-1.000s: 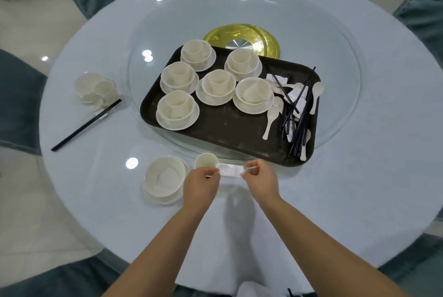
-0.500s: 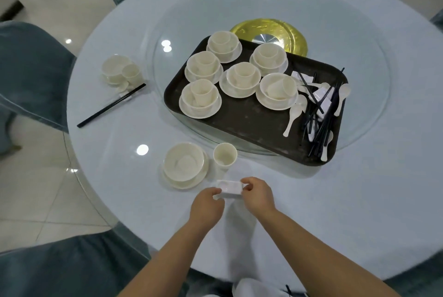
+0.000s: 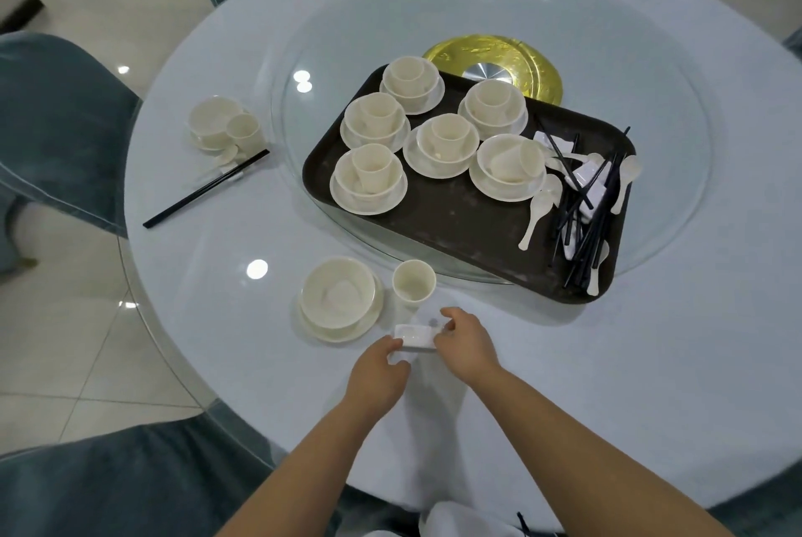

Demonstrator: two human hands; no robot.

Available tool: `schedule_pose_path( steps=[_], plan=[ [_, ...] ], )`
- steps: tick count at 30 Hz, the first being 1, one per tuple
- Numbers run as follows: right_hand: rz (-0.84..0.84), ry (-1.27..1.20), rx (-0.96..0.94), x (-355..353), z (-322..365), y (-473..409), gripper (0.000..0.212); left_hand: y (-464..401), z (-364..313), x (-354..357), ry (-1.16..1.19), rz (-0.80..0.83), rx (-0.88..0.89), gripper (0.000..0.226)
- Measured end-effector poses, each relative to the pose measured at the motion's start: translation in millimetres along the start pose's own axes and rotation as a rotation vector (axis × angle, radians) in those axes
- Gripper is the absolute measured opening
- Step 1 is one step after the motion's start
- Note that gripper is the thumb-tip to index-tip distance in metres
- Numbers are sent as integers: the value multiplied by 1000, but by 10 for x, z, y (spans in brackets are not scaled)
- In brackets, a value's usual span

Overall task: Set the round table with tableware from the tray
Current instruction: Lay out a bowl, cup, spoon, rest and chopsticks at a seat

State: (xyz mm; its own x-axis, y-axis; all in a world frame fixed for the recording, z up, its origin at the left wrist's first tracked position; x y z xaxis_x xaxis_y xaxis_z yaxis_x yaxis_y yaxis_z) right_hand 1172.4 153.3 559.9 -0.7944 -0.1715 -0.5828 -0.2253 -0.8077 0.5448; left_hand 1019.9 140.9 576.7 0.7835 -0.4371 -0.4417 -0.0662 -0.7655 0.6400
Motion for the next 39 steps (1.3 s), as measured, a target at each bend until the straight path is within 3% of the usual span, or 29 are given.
schedule_pose_path(
  steps=[3,6,8,14,18,23,27,32,39],
  plan=[
    [2,32,-49,-33,148,-90,55,15,-39,-53,32,-20,19,37],
    [-6,88,-103,-39,296,-159,49,9,-78,-109,30,-46,55,26],
    [-17,118,-117,-25,341,-179,47,16,-110,-141,38,-77,69,32],
    [-5,113,-116,3,272,-147,50,33,-321,-239,95,-203,131,21],
    [-98,9,-97,-231,213,-149,44,-1,-576,-253,100,-233,175,30],
    [-307,-120,-105,-872,62,-182,33,-137,-887,-143,121,-167,235,18],
    [-460,-169,17,-1388,-208,-238,27,-222,-1099,38,142,-87,266,17],
    [-453,-85,137,-1701,-553,-296,13,-315,-1334,304,89,-5,284,18],
    [-443,-27,235,-1806,-659,-436,20,-385,-1388,589,26,88,268,15]
  ],
)
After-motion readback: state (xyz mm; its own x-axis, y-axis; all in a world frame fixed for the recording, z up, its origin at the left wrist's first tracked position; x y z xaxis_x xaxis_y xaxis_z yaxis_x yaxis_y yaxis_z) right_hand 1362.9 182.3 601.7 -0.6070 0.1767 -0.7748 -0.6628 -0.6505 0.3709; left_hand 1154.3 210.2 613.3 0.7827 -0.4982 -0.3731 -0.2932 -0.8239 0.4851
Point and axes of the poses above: each hand's wrist, its own y-axis away from the middle knuckle, its own x-axis out of the palm, z = x × y, the point moved 2 cm from there along -y, towards the middle knuckle, and after that the axes turned 1 degree about -x, right-handed, at the moved point
